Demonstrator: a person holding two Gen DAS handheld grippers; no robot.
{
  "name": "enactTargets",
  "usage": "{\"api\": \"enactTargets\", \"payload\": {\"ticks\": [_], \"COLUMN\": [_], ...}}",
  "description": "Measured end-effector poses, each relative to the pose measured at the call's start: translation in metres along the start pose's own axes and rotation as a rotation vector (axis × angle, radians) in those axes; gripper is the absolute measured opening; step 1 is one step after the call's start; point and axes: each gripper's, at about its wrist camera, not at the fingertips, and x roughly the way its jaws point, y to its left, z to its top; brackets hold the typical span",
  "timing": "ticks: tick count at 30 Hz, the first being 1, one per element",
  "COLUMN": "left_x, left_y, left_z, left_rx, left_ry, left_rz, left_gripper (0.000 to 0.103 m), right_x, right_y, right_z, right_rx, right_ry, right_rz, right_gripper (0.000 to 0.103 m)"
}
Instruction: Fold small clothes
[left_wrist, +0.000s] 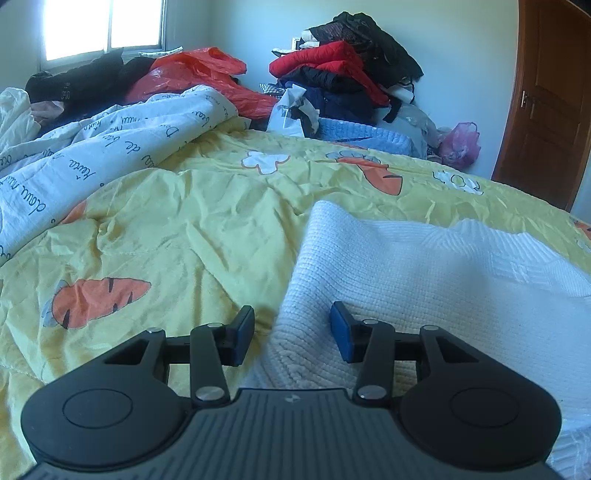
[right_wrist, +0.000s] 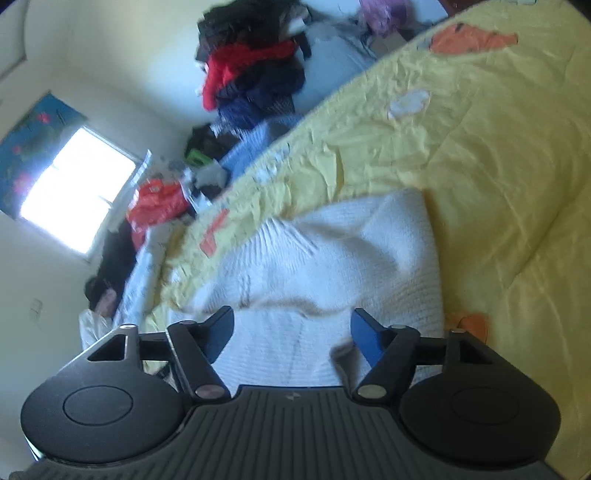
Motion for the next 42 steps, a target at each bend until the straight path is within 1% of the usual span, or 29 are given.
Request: {"api": "enactTargets", "payload": {"ticks": [2, 4, 5, 7, 9, 11, 15, 16, 17, 18, 21, 22, 23, 24, 25, 26, 29, 30, 31, 32, 33, 36, 37, 38, 39, 42], "left_x": [0.0, -0.001, -0.001, -0.002, -0.002, -0.002, -0.001, -0.001, -0.001, -0.001, -0.001, -0.001, -0.001, -0.001, -0.001, -0.001, -0.001, -0.001, -0.001, 0.0, 0.0, 0.0, 0.0, -0.001, -0.001, -0.001], "left_y": [0.0, -0.001, -0.001, -0.001, 0.0, 0.002, 0.004, 0.004, 0.004, 0.004, 0.004, 0.004, 0.004, 0.003, 0.003, 0.003, 0.003, 0.004, 0.005, 0.005, 0.004, 0.004, 0.004, 0.004, 0.004, 0.003], "left_z": [0.0, 0.0, 0.0, -0.001, -0.001, 0.0, 0.0, -0.001, -0.001, -0.001, 0.0, 0.0, 0.0, -0.001, -0.001, -0.001, -0.001, -0.001, -0.001, 0.0, 0.0, -0.001, -0.001, -0.001, -0.001, -0.001], "left_rx": [0.001, 0.005, 0.007, 0.006, -0.003, -0.018, -0.029, -0.028, -0.026, -0.026, -0.03, -0.031, -0.03, -0.029, -0.027, -0.026, -0.031, -0.034, -0.036, -0.035, -0.032, -0.031, -0.03, -0.03, -0.029, -0.021], "left_ry": [-0.001, -0.003, -0.004, -0.005, -0.004, -0.002, 0.001, 0.001, 0.001, 0.0, 0.002, 0.002, 0.002, 0.001, 0.001, 0.0, 0.002, 0.003, 0.004, 0.005, 0.005, 0.005, 0.005, 0.004, 0.004, 0.0], "left_rz": [0.001, 0.004, 0.005, 0.005, 0.001, -0.002, -0.006, -0.005, -0.004, -0.004, -0.005, -0.004, -0.003, -0.002, -0.001, 0.0, 0.002, 0.0, -0.002, -0.004, -0.004, -0.003, -0.002, -0.002, 0.0, 0.005], "left_gripper": [0.045, 0.045, 0.045, 0.045, 0.046, 0.048, 0.049, 0.049, 0.049, 0.049, 0.049, 0.05, 0.05, 0.05, 0.05, 0.05, 0.052, 0.052, 0.053, 0.054, 0.054, 0.054, 0.054, 0.054, 0.054, 0.054], "right_x": [0.008, 0.016, 0.019, 0.02, 0.02, 0.018, 0.004, 0.003, 0.006, 0.011, 0.016, 0.019, 0.022, 0.025, 0.028, 0.029, 0.008, 0.002, 0.005, 0.016, 0.023, 0.013, 0.012, 0.017, 0.024, 0.019], "right_y": [0.0, 0.002, 0.002, 0.007, 0.01, 0.014, 0.007, 0.004, 0.002, 0.003, 0.015, 0.02, 0.025, 0.029, 0.035, 0.042, 0.066, 0.068, 0.061, 0.048, 0.037, 0.041, 0.041, 0.036, 0.03, 0.023], "right_z": [-0.003, -0.01, -0.013, -0.019, -0.02, -0.017, -0.01, -0.011, -0.012, -0.016, -0.024, -0.026, -0.028, -0.029, -0.03, -0.029, -0.022, -0.022, -0.021, -0.021, -0.024, -0.033, -0.032, -0.031, -0.031, -0.031], "right_rx": [-0.014, -0.054, -0.075, -0.11, -0.133, -0.154, -0.103, -0.096, -0.097, -0.11, -0.155, -0.169, -0.187, -0.22, -0.261, -0.285, -0.348, -0.371, -0.377, -0.356, -0.343, -0.346, -0.347, -0.34, -0.338, -0.303], "right_ry": [0.041, 0.078, 0.086, 0.093, 0.103, 0.11, 0.072, 0.084, 0.109, 0.134, 0.15, 0.151, 0.149, 0.145, 0.138, 0.125, 0.01, -0.014, -0.002, 0.045, 0.077, 0.017, 0.003, 0.022, 0.042, 0.013], "right_rz": [-0.042, -0.085, -0.094, -0.096, -0.102, -0.129, -0.12, -0.119, -0.128, -0.136, -0.124, -0.119, -0.123, -0.137, -0.167, -0.173, -0.121, -0.128, -0.165, -0.223, -0.26, -0.205, -0.203, -0.23, -0.246, -0.22], "right_gripper": [0.061, 0.061, 0.059, 0.059, 0.051, 0.043, 0.043, 0.046, 0.044, 0.044, 0.044, 0.046, 0.041, 0.03, 0.012, 0.012, 0.011, 0.011, 0.011, 0.011, 0.01, 0.011, 0.011, 0.01, 0.014, 0.019]}}
